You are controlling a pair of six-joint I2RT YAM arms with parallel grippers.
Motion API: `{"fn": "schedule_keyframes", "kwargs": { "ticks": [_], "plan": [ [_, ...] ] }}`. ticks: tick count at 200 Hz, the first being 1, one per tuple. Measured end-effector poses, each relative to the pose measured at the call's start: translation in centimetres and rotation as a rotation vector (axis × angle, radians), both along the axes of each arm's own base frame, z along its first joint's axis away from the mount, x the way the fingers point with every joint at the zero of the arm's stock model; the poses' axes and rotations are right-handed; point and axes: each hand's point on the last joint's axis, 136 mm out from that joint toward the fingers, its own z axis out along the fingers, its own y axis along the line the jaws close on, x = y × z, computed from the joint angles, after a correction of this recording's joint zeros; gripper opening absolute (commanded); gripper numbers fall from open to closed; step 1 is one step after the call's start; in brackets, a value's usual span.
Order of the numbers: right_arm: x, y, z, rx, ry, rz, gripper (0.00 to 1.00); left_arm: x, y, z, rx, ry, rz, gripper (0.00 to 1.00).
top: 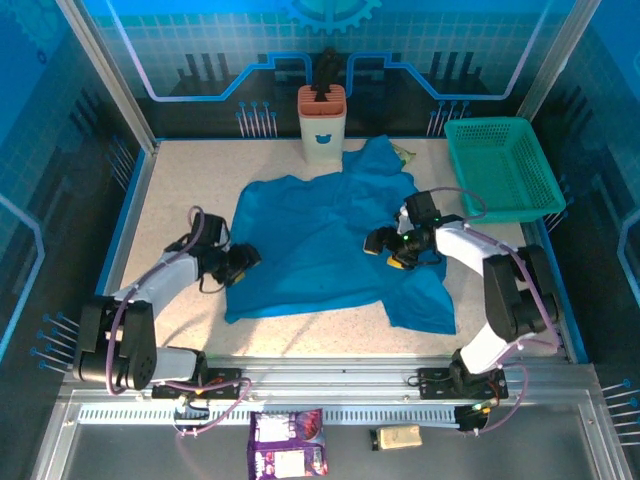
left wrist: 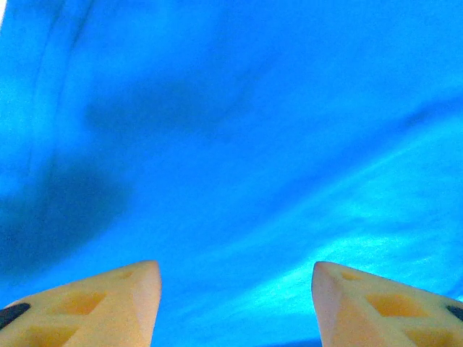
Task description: Fold the inside-out t-shirt
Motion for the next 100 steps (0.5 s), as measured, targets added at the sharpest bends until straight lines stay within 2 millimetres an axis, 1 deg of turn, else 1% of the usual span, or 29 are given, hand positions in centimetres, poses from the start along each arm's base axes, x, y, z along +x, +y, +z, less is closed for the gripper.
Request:
{"fn": "schedule_keyframes", "kwargs": {
  "ticks": [13,27,46,67,100],
  "plan": [
    [-0.7,0.0,-1.2,-0.011,0.034,0.011,0.77,3.0,0.3,2.0,0.008,-0.06,-0.013,0.56],
    [-1.6,-0.5,-2.1,-0.032,0.061,0.013,0.77,6.5,0.8,3.8,0.022,-0.116,-0.028,0.55],
    [-2.4,-1.0,-2.1,-0.049,0.051,0.01,0.77,11.0,1.4,5.3,0.055,-0.172,-0.054,0.54],
    [-3.8,-1.7,-2.3,-0.072,0.058,0.001,0.77,15.3,2.1,5.8,0.103,-0.201,-0.084,0.54],
    [-5.0,-2.8,-2.3,-0.117,0.072,-0.014,0.77,20.3,2.6,4.8,0.181,-0.198,-0.155,0.52]
  ]
}}
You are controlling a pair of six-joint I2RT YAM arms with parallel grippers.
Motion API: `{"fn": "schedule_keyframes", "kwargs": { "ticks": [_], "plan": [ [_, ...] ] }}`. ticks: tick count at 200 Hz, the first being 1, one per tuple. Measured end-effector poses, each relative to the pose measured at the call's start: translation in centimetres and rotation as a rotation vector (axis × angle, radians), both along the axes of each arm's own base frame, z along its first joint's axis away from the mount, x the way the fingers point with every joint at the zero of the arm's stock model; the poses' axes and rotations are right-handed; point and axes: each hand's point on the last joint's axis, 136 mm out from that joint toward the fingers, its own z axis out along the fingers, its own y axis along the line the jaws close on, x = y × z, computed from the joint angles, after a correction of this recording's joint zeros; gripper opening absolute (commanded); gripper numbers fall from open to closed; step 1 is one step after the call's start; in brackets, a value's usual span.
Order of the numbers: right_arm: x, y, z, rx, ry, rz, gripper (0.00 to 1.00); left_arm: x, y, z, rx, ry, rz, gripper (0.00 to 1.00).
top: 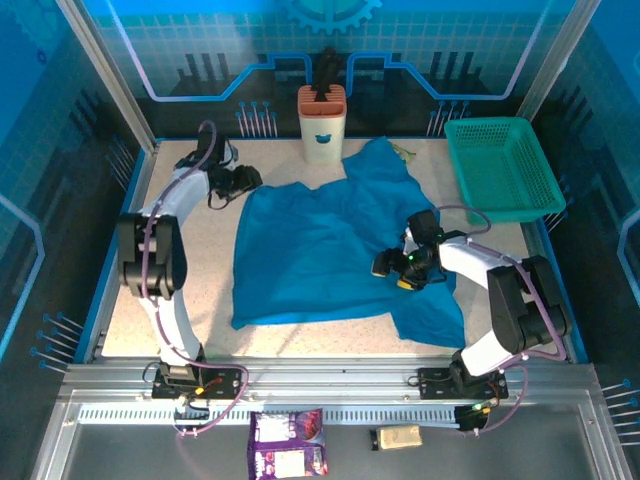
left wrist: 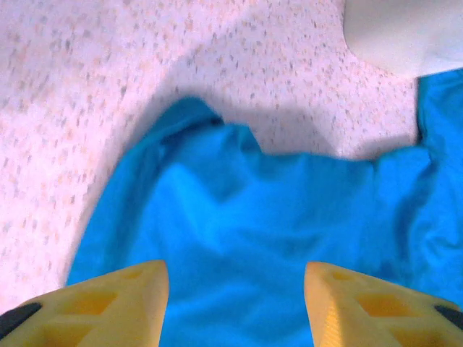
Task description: Fold the inside-out t-shirt
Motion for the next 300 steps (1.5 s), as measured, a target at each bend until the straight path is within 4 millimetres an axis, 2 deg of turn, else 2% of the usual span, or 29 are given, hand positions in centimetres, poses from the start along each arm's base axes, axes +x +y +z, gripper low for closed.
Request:
{"fn": "schedule_keyframes", "kwargs": {
  "ticks": [32,58,88,125,139,151,177,196,221,244,266,280,300],
  "plan": [
    [-1.0,-0.8,0.1,-0.041,0.03,-0.007,0.77,3.5,0.0,-2.3,0.06,0.014,-0.094,0.46],
    [-1.4,-1.1,0.8,-0.058,0.037,-0.009,0.77,5.2,-0.4,-3.7,0.083,0.027,-0.189,0.49],
    [-0.7,-1.1,2.2,-0.057,0.007,-0.012,0.77,6.0,-1.7,-4.1,0.081,0.019,-0.303,0.55],
    [-0.4,-1.0,3.1,-0.051,-0.014,-0.012,0.77,5.6,-4.5,-5.2,0.103,0.028,-0.429,0.55],
    [-0.5,-0.9,3.2,-0.051,-0.016,-0.011,0.77,5.2,-5.4,-6.0,0.107,0.044,-0.46,0.47],
    [-0.6,-0.9,3.3,-0.051,-0.014,-0.008,0.77,4.9,-5.9,-6.6,0.111,0.058,-0.471,0.36],
    [-0.8,-0.7,3.7,-0.049,-0.024,-0.002,0.76,5.1,-5.6,-7.3,0.134,0.059,-0.467,0.12],
    [-0.7,-0.8,4.2,-0.048,-0.04,-0.003,0.76,4.8,-5.4,-7.4,0.14,0.044,-0.458,0.0],
    [-0.7,-0.8,4.6,-0.044,-0.055,-0.004,0.76,3.7,-5.4,-6.1,0.141,0.016,-0.45,0.0],
    [-0.6,-0.8,4.9,-0.043,-0.067,-0.005,0.76,1.9,-6.1,-3.3,0.148,-0.041,-0.461,0.0],
    [-0.7,-0.8,4.9,-0.042,-0.067,-0.007,0.76,-0.6,-7.7,-0.7,0.157,-0.094,-0.493,0.0],
    [-0.7,-0.8,4.9,-0.041,-0.066,-0.007,0.76,-1.7,-8.4,0.3,0.174,-0.109,-0.5,0.22],
    [-0.7,-0.8,4.9,-0.041,-0.067,-0.007,0.76,-1.4,-8.3,0.4,0.212,-0.099,-0.466,0.34]
  ]
}}
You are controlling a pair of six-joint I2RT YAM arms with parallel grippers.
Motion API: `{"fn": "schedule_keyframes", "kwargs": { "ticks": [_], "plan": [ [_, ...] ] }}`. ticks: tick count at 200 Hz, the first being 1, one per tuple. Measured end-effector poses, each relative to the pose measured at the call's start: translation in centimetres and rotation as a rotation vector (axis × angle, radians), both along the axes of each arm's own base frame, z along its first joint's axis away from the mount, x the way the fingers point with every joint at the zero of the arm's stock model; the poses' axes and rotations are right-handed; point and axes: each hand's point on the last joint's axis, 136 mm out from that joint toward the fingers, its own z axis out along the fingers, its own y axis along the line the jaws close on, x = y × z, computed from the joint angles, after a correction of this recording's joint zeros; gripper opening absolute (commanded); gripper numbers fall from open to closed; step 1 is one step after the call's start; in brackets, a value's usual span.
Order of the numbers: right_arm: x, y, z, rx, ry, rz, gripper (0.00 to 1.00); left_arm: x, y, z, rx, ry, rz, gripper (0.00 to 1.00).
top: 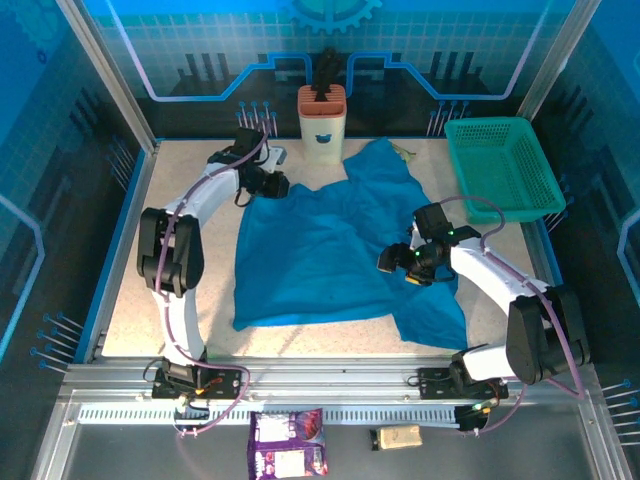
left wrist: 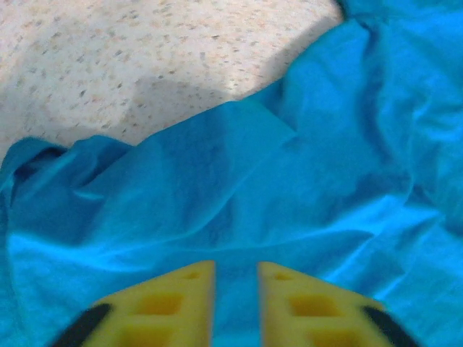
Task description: Fold the inside-out t-shirt
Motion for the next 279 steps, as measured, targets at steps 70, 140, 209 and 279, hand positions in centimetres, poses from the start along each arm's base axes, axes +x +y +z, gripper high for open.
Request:
{"fn": "schedule_keyframes", "kwargs": {
  "ticks": [70,140,209,279],
  "plan": [
    [-0.2,-0.1,0.1,-0.002,0.003,0.0,0.76,7.4,3.4,-3.8,0.121,0.014,0.035,0.43],
    [-0.6,-0.2,0.5,0.0,-0.004,-0.001,0.76,8.0,3.8,-5.8,0.202,0.057,-0.098,0.51],
    [-0.7,-0.2,0.5,-0.001,0.0,0.0,0.76,6.4,4.0,-10.0,0.223,0.166,-0.155,0.35],
    [-0.7,-0.2,0.4,0.0,-0.001,0.0,0.76,5.8,4.8,-8.1,0.22,0.121,-0.091,0.03]
  ]
}}
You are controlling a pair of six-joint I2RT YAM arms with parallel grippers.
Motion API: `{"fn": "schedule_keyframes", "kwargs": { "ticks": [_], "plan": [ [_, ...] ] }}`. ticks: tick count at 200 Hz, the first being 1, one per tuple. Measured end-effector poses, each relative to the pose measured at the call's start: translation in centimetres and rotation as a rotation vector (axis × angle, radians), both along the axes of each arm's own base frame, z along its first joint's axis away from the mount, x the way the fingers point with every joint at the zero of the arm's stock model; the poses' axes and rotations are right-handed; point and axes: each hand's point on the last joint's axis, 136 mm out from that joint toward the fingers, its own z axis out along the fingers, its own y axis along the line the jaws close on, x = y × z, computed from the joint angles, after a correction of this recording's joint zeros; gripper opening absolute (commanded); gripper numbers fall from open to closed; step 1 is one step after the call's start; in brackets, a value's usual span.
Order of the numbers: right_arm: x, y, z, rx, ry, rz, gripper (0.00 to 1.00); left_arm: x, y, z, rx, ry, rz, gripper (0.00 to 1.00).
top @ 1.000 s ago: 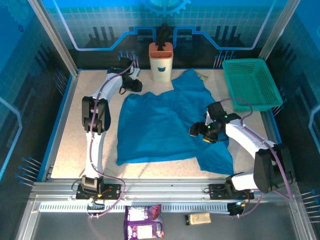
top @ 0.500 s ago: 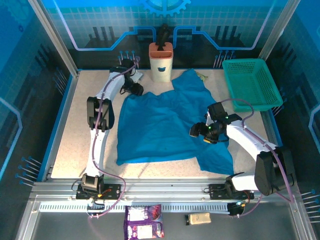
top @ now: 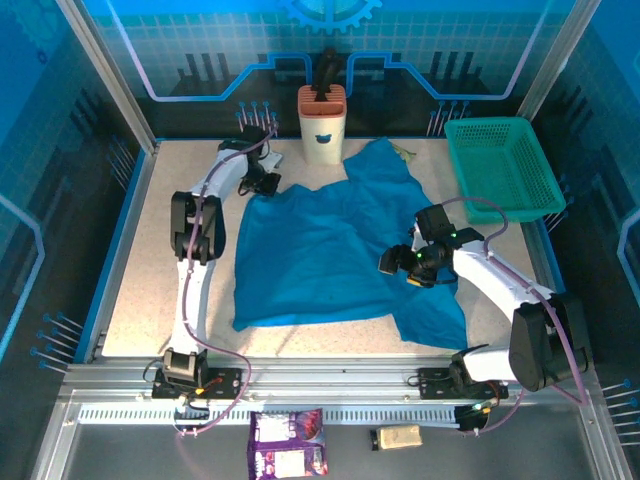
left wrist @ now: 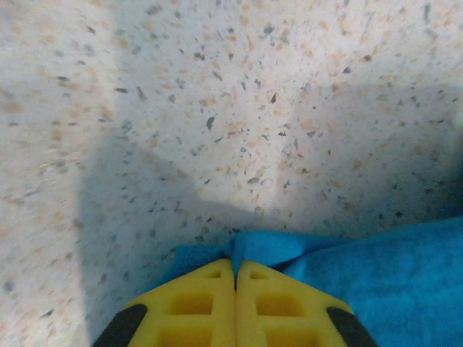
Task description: Fold the inside-out t-shirt
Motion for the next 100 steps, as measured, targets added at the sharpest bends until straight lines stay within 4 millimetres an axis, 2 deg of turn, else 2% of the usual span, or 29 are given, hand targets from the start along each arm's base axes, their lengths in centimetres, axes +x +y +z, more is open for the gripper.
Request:
{"fn": "schedule_keyframes", "kwargs": {
  "ticks": [14,23,41,57,71,85,100],
  "plan": [
    [-0.2,-0.1,-0.2,-0.001,0.008,-0.003,0.76,0.2,0.6,2.2,0.018,-0.067,0.032,0.01],
    [-0.2,-0.1,-0.3,-0.002,0.011,-0.003,0.76,0.5,1.1,4.2,0.033,-0.127,0.063,0.04],
    [-0.2,-0.1,-0.3,-0.002,0.01,-0.003,0.76,1.3,2.5,7.9,0.079,-0.244,0.14,0.22],
    [-0.4,0.0,-0.5,-0.003,0.014,-0.001,0.76,2.3,4.0,10.2,0.123,-0.321,0.228,0.5],
    [-0.6,0.0,-0.7,-0.004,0.02,-0.001,0.76,2.5,5.2,10.5,0.16,-0.336,0.298,0.58],
    [-0.6,0.0,-0.6,-0.004,0.019,-0.002,0.76,2.3,6.3,10.1,0.194,-0.325,0.344,0.62],
    [-0.6,0.0,-0.6,-0.004,0.019,-0.001,0.76,1.9,6.5,9.3,0.186,-0.303,0.382,0.64]
  ]
}}
